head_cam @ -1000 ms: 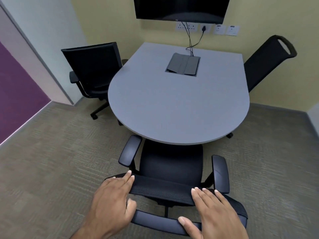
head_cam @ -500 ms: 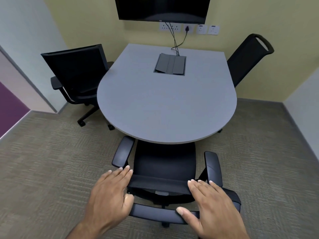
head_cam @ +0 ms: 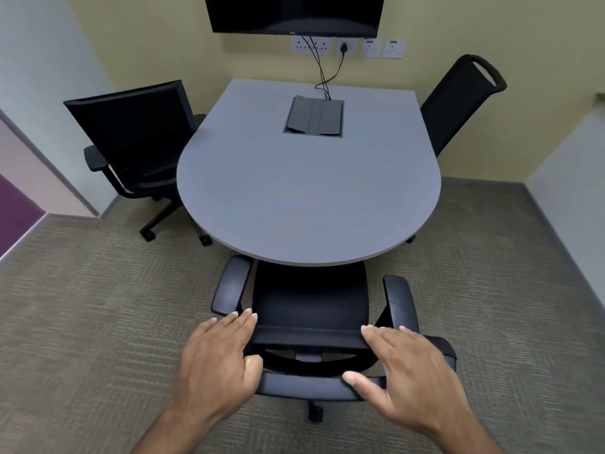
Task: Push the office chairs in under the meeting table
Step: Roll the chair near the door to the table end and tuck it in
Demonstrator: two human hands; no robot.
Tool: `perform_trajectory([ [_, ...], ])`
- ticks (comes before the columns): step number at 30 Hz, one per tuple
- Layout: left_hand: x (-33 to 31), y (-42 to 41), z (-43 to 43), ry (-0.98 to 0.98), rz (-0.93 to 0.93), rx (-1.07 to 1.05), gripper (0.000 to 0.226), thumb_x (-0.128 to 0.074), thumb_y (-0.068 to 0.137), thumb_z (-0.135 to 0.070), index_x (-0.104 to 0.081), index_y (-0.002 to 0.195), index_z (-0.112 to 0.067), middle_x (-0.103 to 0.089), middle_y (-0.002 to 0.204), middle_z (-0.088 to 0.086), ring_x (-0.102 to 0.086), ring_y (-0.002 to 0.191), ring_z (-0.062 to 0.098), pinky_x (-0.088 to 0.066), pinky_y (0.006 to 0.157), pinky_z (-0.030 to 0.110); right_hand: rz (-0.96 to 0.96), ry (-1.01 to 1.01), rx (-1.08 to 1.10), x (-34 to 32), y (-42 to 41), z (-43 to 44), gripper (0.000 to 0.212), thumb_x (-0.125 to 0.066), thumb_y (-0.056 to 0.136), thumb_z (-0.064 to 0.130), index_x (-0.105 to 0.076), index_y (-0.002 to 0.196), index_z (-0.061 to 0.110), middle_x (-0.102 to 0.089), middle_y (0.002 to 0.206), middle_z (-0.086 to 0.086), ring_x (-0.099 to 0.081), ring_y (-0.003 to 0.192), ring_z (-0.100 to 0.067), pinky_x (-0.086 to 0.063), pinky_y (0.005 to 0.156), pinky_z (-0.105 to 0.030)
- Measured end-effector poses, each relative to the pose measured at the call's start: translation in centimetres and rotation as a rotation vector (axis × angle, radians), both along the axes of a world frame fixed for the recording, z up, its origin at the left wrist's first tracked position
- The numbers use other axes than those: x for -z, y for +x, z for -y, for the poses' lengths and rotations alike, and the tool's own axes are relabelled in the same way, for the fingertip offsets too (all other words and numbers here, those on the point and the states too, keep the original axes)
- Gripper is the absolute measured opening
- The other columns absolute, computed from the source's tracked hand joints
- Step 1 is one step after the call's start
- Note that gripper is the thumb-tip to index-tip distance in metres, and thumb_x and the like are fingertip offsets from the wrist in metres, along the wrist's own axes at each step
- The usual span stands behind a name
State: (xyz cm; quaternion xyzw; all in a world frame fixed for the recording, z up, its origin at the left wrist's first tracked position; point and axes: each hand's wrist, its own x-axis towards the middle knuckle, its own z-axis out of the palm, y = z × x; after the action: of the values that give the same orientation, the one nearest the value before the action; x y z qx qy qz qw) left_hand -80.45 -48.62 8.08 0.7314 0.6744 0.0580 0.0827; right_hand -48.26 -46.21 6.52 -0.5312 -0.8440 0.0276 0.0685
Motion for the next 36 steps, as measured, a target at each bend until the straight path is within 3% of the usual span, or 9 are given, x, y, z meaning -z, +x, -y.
perform_trajectory([
  [3, 0.0, 0.8, 0.4, 0.0, 0.014, -0.022, 0.074, -0.037, 0.079, -0.038, -0.072, 0.138, -0.01, -0.072, 0.14, 0.004, -0.067, 0.132, 0.021, -0.049, 0.115, 0.05, -0.011, -0.045, 0.006, 0.0, 0.6, -0.2, 0.088, -0.034, 0.098, 0.087, -0.067, 0.142, 0.019, -0.073, 0.133, 0.009, -0.069, 0.123, -0.012, -0.054, 0.112, -0.047],
  [9, 0.5, 2.5, 2.2, 0.03, -0.006, -0.053, 0.073, -0.034, 0.084, -0.042, -0.071, 0.14, -0.011, -0.072, 0.14, 0.004, -0.066, 0.133, 0.021, -0.047, 0.116, 0.049, -0.047, -0.044, -0.025, 0.1, 2.1, 0.5, 0.09, -0.026, 0.098, 0.089, -0.071, 0.131, 0.018, -0.076, 0.122, 0.005, -0.071, 0.113, -0.016, -0.058, 0.102, -0.044],
  [11, 0.4, 3.1, 2.3, 0.035, -0.003, -0.063, 0.077, -0.032, 0.081, -0.04, -0.069, 0.143, -0.013, -0.071, 0.142, 0.002, -0.064, 0.135, 0.017, -0.043, 0.119, 0.046, -0.02, -0.085, -0.023, -0.1, 2.5, 0.5, 0.092, -0.017, 0.096, 0.091, -0.07, 0.117, 0.02, -0.074, 0.104, 0.006, -0.07, 0.098, -0.016, -0.057, 0.088, -0.041],
  [14, 0.4, 3.8, 2.4, 0.022, -0.009, -0.08, 0.072, -0.041, 0.08, -0.035, -0.068, 0.143, -0.015, -0.072, 0.139, 0.0, -0.065, 0.132, 0.015, -0.042, 0.119, 0.044, -0.005, -0.041, -0.03, 0.1, 3.3, 0.9, 0.08, -0.016, 0.096, 0.092, -0.057, 0.086, 0.024, -0.054, 0.071, 0.009, -0.055, 0.066, -0.013, -0.046, 0.063, -0.038],
  [16, 0.6, 4.2, 2.9, 0.018, -0.006, -0.09, 0.069, -0.047, 0.079, -0.032, -0.069, 0.142, -0.015, -0.073, 0.139, 0.0, -0.065, 0.132, 0.015, -0.042, 0.119, 0.045, -0.009, -0.019, -0.038, 0.3, 3.7, 1.6, 0.075, -0.018, 0.096, 0.091, -0.049, 0.078, 0.025, -0.048, 0.064, 0.009, -0.051, 0.059, -0.012, -0.039, 0.058, -0.037],
  [27, 0.2, 2.3, 4.4, 0.032, 0.014, -0.009, 0.07, -0.051, 0.077, -0.031, -0.069, 0.143, -0.018, -0.071, 0.142, 0.001, -0.061, 0.138, 0.015, -0.042, 0.119, 0.042, -0.019, -0.014, 0.03, 0.0, 2.2, 7.2, 0.074, -0.021, 0.094, 0.093, -0.043, 0.075, 0.024, -0.045, 0.061, 0.008, -0.046, 0.054, -0.012, -0.042, 0.058, -0.035],
  [31, 0.5, 0.4, 4.7, 0.054, 0.02, 0.069, 0.066, -0.053, 0.076, -0.029, -0.072, 0.138, -0.015, -0.077, 0.13, 0.0, -0.068, 0.126, 0.015, -0.047, 0.113, 0.04, -0.003, 0.002, 0.093, 0.3, 0.4, 9.6, 0.074, -0.02, 0.094, 0.092, -0.047, 0.081, 0.024, -0.044, 0.064, 0.007, -0.048, 0.058, -0.015, -0.036, 0.06, -0.035],
  [34, 0.6, -1.8, 4.9, 0.05, 0.015, 0.129, 0.062, -0.052, 0.075, -0.03, -0.074, 0.131, -0.016, -0.08, 0.111, -0.004, -0.072, 0.106, 0.014, -0.051, 0.106, 0.036, 0.0, 0.007, 0.146, 0.7, -1.7, 11.6, 0.075, -0.02, 0.095, 0.091, -0.055, 0.088, 0.025, -0.049, 0.067, 0.009, -0.056, 0.064, -0.015, -0.043, 0.063, -0.036],
  [36, 0.9, -3.4, 4.9, 0.065, 0.016, 0.173, 0.062, -0.054, 0.073, -0.031, -0.074, 0.129, -0.016, -0.08, 0.11, -0.005, -0.073, 0.105, 0.013, -0.052, 0.105, 0.036, -0.004, 0.018, 0.175, 0.8, -3.5, 12.7, 0.074, -0.023, 0.096, 0.09, -0.058, 0.09, 0.024, -0.047, 0.067, 0.013, -0.057, 0.063, -0.012, -0.046, 0.063, -0.036],
])
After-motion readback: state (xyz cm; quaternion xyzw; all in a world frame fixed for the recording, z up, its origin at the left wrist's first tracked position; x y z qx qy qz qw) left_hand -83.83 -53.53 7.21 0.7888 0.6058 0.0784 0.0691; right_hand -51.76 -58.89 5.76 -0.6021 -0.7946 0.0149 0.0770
